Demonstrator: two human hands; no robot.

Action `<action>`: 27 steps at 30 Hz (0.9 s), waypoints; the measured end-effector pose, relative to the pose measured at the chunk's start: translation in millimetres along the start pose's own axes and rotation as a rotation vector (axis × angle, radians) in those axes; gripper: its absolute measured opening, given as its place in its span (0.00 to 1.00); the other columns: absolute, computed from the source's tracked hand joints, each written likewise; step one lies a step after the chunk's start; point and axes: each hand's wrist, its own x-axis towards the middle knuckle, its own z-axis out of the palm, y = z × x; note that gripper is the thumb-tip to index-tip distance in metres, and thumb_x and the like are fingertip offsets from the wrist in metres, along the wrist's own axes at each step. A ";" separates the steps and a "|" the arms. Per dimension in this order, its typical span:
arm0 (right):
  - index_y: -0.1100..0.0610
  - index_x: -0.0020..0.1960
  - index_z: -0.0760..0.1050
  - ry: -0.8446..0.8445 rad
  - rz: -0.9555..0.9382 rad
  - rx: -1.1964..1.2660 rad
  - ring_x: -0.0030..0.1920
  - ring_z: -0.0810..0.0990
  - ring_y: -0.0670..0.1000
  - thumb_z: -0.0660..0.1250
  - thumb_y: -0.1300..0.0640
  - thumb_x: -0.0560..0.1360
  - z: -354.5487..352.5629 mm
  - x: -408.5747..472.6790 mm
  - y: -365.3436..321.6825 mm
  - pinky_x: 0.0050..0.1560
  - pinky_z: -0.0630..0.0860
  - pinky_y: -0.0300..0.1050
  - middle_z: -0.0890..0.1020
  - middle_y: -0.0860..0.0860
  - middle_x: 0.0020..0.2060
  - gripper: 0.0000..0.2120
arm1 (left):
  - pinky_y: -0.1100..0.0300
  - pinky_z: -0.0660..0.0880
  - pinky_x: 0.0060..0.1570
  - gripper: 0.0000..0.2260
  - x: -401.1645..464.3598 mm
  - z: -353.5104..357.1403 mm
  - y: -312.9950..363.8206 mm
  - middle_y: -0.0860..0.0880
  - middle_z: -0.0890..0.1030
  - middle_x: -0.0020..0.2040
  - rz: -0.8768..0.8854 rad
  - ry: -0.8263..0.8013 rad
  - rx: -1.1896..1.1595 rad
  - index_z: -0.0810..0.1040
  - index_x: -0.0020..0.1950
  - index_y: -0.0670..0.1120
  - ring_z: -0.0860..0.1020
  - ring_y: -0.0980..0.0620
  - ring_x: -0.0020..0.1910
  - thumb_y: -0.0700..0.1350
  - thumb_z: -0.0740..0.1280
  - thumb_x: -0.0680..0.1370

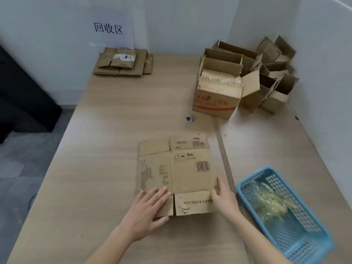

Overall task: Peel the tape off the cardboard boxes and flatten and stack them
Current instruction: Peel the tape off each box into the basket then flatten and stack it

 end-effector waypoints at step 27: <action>0.38 0.82 0.50 0.234 -0.495 -0.612 0.82 0.46 0.56 0.50 0.29 0.78 63.8 98.1 8.7 0.80 0.47 0.58 0.47 0.56 0.83 0.34 | 0.30 0.50 0.75 0.30 101.3 38.3 -41.3 0.53 0.50 0.84 -0.260 0.400 0.035 0.62 0.80 0.60 0.48 0.48 0.83 0.67 0.56 0.79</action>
